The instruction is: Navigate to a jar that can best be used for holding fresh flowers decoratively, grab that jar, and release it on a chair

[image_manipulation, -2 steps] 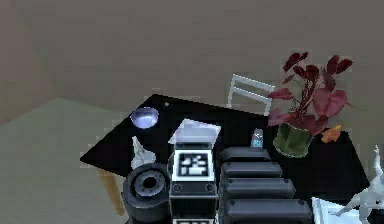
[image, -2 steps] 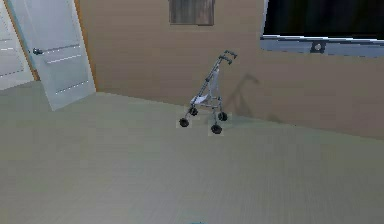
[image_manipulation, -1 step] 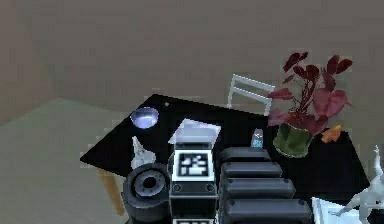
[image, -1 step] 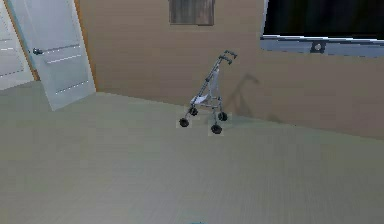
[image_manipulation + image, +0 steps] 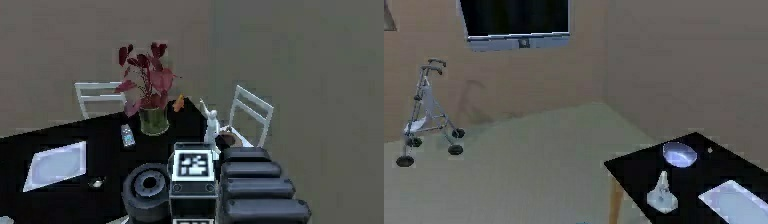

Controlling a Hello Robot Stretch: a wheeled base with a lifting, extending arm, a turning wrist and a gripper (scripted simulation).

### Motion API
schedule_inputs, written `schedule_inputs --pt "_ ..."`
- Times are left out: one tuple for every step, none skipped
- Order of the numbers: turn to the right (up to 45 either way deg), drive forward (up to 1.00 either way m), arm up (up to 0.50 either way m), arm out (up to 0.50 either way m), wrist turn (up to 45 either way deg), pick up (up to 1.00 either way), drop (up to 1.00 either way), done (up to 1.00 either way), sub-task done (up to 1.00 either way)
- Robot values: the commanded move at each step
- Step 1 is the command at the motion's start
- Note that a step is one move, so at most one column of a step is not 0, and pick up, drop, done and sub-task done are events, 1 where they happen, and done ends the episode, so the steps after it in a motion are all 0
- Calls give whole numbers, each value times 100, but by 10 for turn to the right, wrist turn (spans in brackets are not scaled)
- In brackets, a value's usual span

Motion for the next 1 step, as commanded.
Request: schedule_inputs --pt "-450 0 0 0 0 0 0 0 0"
